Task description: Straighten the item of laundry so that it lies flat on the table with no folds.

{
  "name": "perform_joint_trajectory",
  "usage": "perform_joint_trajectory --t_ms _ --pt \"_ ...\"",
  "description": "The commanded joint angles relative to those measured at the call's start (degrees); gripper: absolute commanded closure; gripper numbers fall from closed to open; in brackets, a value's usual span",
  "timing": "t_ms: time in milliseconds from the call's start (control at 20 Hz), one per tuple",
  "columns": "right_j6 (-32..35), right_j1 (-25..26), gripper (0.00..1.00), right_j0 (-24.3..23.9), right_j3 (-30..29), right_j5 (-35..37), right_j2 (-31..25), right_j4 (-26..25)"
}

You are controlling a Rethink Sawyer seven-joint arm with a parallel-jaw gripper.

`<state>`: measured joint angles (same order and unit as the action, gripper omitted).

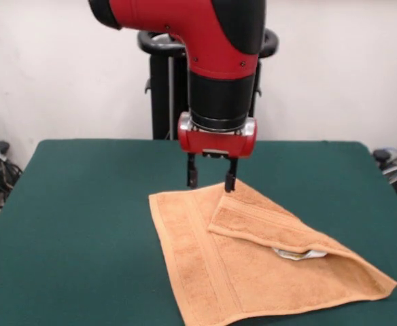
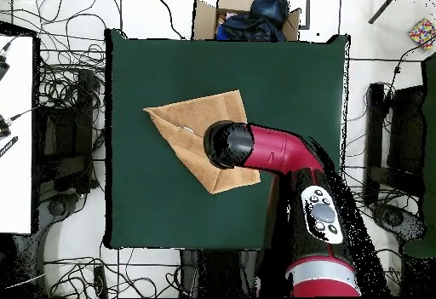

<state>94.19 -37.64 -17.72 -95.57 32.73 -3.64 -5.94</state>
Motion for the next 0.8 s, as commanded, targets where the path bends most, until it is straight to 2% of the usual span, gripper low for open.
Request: perform_joint_trajectory --t_ms 50,400,800 --pt "-4.36 0.72 0.0 0.21 -3.8 0.42 -8.98 -3.59" --pt "-3.42 1.12 0.0 -0.4 -3.37 1.46 -9.97 -5.35" --pt "-2.8 3.26 0.0 -1.14 -3.89 -1.18 -10.41 -8.55"
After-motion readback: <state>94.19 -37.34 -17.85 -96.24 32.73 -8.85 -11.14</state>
